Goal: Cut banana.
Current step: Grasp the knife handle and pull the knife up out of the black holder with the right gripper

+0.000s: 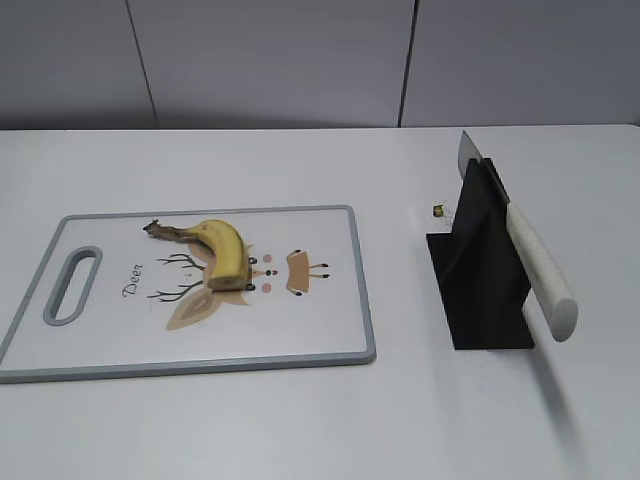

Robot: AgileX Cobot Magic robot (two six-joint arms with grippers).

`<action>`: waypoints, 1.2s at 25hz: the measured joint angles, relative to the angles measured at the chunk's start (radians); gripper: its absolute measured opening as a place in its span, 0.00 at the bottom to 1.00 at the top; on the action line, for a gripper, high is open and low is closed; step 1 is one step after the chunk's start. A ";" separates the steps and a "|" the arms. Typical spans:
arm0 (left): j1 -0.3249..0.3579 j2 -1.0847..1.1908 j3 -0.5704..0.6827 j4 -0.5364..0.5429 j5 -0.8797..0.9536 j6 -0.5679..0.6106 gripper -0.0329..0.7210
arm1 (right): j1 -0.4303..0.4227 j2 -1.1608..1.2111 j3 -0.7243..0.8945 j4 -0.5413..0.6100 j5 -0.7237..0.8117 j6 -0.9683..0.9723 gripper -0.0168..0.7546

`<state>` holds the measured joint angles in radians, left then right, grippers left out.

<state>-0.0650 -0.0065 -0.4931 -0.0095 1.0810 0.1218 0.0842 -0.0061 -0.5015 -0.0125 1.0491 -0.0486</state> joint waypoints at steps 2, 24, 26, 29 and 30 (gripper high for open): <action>0.000 0.000 0.000 0.000 0.000 0.000 0.83 | 0.000 0.000 0.000 0.000 0.000 0.000 0.79; 0.000 0.000 0.000 0.000 0.000 0.000 0.83 | 0.000 0.000 0.000 0.000 0.000 0.000 0.79; 0.000 0.000 0.000 0.000 0.000 0.000 0.83 | 0.000 0.000 0.000 0.000 0.000 0.000 0.79; 0.000 0.000 0.000 0.000 0.000 0.000 0.83 | 0.000 0.000 0.000 0.000 0.000 0.000 0.79; 0.000 0.000 0.000 0.000 0.000 0.000 0.83 | 0.000 0.000 0.000 0.000 0.000 0.000 0.79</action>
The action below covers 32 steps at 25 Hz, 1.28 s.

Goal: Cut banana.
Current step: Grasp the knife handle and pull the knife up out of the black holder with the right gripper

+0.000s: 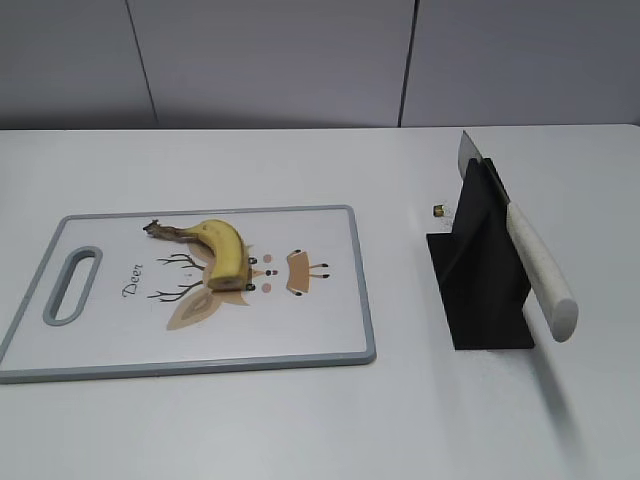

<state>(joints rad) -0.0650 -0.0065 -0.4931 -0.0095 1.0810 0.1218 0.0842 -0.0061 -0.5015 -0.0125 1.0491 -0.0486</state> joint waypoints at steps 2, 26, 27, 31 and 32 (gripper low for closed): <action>0.000 0.000 0.000 0.000 0.000 0.000 0.83 | 0.000 0.000 0.000 0.000 0.000 0.000 0.79; 0.000 0.000 0.000 0.000 0.000 0.000 0.83 | 0.000 0.609 -0.287 0.051 0.071 0.093 0.79; 0.000 0.000 0.000 0.000 0.000 0.000 0.83 | 0.000 0.640 -0.310 0.063 0.093 0.099 0.79; 0.000 0.000 0.000 0.000 0.000 0.000 0.83 | 0.000 0.769 -0.381 0.069 0.159 0.116 0.79; 0.000 0.000 0.000 0.000 0.000 0.000 0.83 | 0.000 0.798 -0.393 0.070 0.159 0.122 0.79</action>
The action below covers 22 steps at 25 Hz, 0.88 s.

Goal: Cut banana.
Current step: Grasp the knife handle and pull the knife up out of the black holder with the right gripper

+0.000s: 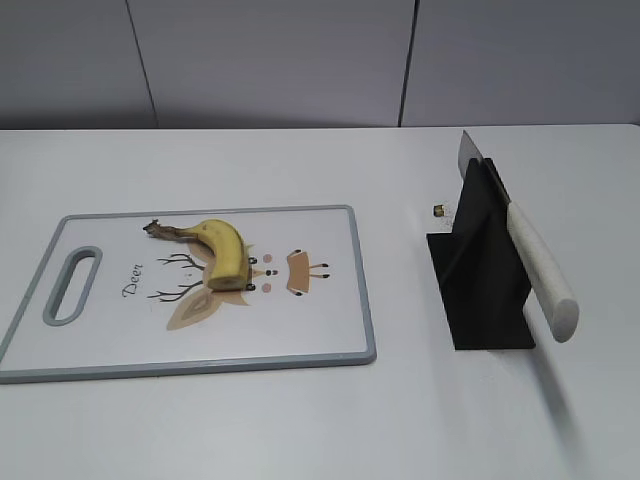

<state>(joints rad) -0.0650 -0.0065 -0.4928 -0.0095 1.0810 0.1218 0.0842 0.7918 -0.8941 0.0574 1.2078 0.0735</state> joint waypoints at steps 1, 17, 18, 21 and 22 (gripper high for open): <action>0.000 0.000 0.000 0.000 0.000 0.000 0.83 | 0.000 0.026 -0.008 0.001 0.000 0.008 0.79; 0.000 0.000 0.000 0.000 0.000 0.000 0.83 | 0.245 0.390 -0.188 0.008 0.003 0.078 0.79; 0.000 0.000 0.000 0.000 0.000 0.000 0.83 | 0.268 0.411 -0.193 0.009 0.003 0.085 0.79; 0.000 0.000 0.000 0.000 0.000 0.000 0.83 | 0.310 0.465 -0.200 0.011 0.003 0.112 0.79; 0.000 0.000 0.000 0.000 0.000 0.000 0.83 | 0.315 0.483 -0.201 0.013 0.003 0.122 0.79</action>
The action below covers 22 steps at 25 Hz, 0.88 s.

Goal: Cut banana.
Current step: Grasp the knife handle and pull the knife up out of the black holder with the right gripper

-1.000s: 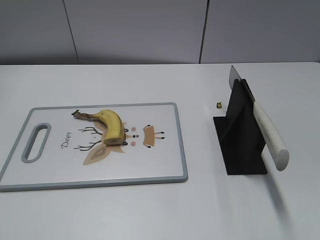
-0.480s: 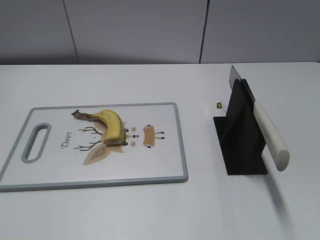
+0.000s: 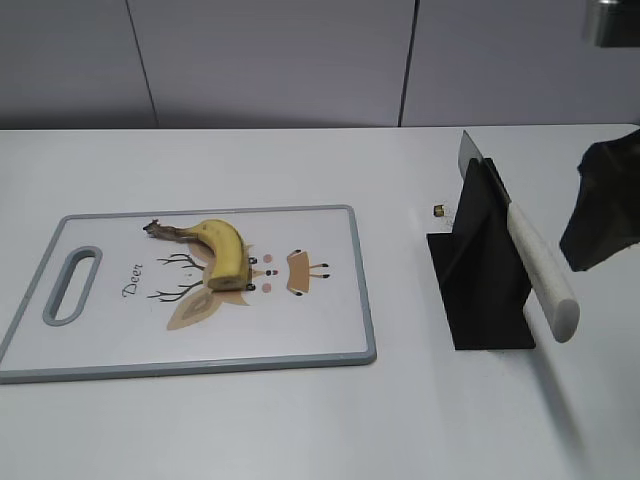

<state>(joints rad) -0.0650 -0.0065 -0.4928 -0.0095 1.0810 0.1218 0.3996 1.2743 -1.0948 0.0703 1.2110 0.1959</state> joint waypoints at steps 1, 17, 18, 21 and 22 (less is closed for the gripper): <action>0.000 0.000 0.000 0.000 0.000 0.000 0.83 | 0.001 0.013 0.000 0.000 0.000 0.010 0.79; 0.000 0.000 0.000 0.000 0.000 0.000 0.83 | 0.002 0.277 -0.057 -0.006 -0.091 0.078 0.79; 0.000 0.000 0.000 0.000 0.000 0.000 0.83 | 0.003 0.291 -0.057 -0.016 -0.091 0.088 0.79; 0.000 0.000 0.000 0.000 0.000 0.000 0.83 | 0.003 0.338 -0.057 -0.062 -0.080 0.114 0.79; 0.000 0.000 0.000 0.000 0.000 0.000 0.83 | 0.003 0.354 -0.057 -0.070 -0.078 0.117 0.79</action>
<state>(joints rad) -0.0650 -0.0065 -0.4928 -0.0095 1.0810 0.1218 0.4029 1.6279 -1.1523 0.0000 1.1333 0.3124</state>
